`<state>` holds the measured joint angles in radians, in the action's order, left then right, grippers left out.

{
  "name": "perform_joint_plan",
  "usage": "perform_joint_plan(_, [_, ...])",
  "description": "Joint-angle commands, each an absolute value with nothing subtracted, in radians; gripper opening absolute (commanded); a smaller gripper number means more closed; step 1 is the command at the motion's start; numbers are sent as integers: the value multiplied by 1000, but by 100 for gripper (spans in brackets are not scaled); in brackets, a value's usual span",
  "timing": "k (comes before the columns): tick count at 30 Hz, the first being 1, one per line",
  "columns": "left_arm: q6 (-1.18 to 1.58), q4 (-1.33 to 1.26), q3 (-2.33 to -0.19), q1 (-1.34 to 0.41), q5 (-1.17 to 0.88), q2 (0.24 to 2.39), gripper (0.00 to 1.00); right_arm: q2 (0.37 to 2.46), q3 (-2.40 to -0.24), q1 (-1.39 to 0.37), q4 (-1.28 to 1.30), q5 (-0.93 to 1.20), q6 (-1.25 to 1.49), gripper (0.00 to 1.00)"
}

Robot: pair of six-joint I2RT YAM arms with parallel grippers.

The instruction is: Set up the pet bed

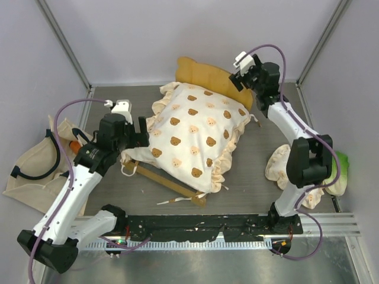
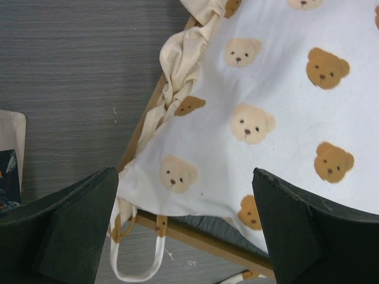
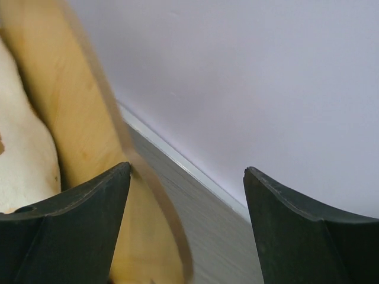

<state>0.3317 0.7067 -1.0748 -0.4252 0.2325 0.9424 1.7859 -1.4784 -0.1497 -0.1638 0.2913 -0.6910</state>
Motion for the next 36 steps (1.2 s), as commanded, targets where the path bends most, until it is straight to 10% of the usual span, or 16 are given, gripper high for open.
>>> perform_joint_plan(1, [331,617,-1095,-322,95,1026,100,1470,-1372,-127,-489,5,-379,82])
perform_joint_plan(15, [442,485,-1147,-20,-230,1377,100,922,-835,-132,506,-238,714,84])
perform_joint_plan(36, [414,512,-1055,28,45,1509,100,1359,-802,-140,324,-68,726,88])
